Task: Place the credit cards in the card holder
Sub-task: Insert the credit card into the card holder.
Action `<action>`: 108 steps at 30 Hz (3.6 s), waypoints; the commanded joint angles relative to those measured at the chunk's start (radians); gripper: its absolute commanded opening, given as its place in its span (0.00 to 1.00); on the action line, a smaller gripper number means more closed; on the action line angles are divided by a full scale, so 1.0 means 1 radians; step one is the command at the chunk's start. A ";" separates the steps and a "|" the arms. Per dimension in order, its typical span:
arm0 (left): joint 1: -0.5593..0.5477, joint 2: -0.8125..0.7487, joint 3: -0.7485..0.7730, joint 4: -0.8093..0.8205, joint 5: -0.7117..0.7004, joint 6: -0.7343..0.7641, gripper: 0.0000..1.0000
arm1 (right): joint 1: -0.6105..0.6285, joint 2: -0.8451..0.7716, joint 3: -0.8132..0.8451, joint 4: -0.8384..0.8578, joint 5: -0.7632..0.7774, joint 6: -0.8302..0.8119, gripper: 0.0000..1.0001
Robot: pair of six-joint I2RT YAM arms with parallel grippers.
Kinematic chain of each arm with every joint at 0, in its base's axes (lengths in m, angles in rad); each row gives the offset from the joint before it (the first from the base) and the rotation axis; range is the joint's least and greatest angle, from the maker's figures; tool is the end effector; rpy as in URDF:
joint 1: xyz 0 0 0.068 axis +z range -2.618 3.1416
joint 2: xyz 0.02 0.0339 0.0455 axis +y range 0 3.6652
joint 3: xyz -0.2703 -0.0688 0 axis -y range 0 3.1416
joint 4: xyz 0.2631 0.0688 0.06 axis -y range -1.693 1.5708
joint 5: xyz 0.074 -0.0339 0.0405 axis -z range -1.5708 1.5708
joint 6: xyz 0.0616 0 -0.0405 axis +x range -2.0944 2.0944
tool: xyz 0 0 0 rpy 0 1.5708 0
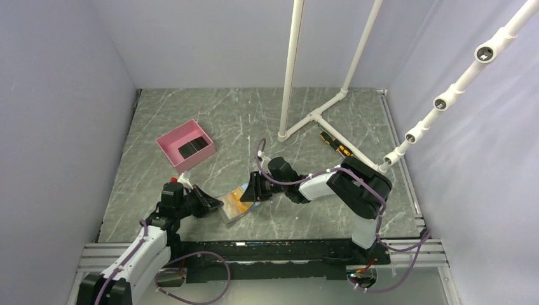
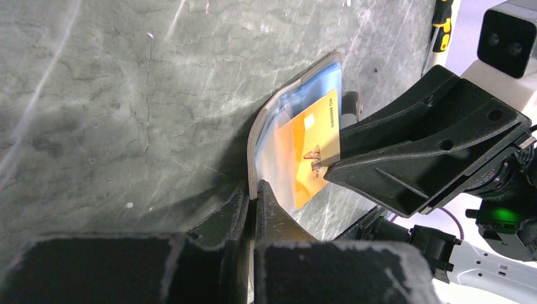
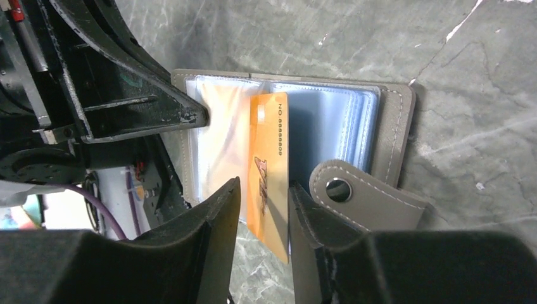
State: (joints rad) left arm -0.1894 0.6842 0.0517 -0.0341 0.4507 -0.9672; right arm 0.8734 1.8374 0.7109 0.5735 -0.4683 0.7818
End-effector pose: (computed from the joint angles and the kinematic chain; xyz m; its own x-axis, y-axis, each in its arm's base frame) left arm 0.1520 -0.0565 0.0972 -0.7610 -0.6087 -0.2244 -0.2129 0.5610 -0.7999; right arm 0.2152 0.3001 0.0947 -0.8951 -0.0894 -0.4368 -0.4228 0.4814 0.7678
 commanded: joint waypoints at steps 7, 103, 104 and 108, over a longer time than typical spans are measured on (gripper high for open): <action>-0.004 -0.001 -0.031 0.085 0.016 -0.019 0.00 | 0.047 0.038 -0.019 -0.007 0.120 0.061 0.28; -0.004 -0.081 -0.049 0.067 0.013 -0.027 0.00 | 0.023 0.155 -0.132 0.403 -0.057 0.240 0.00; -0.004 -0.077 -0.049 0.077 0.016 -0.031 0.00 | 0.026 0.156 -0.129 0.404 -0.055 0.242 0.00; -0.004 -0.056 -0.050 0.115 0.027 -0.042 0.00 | 0.045 0.165 -0.107 0.404 -0.047 0.257 0.00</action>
State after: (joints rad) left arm -0.1905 0.6193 0.0097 -0.0257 0.4637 -0.9817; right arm 0.8730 1.9881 0.5919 0.9977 -0.5163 1.0588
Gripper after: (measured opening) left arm 0.042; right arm 0.009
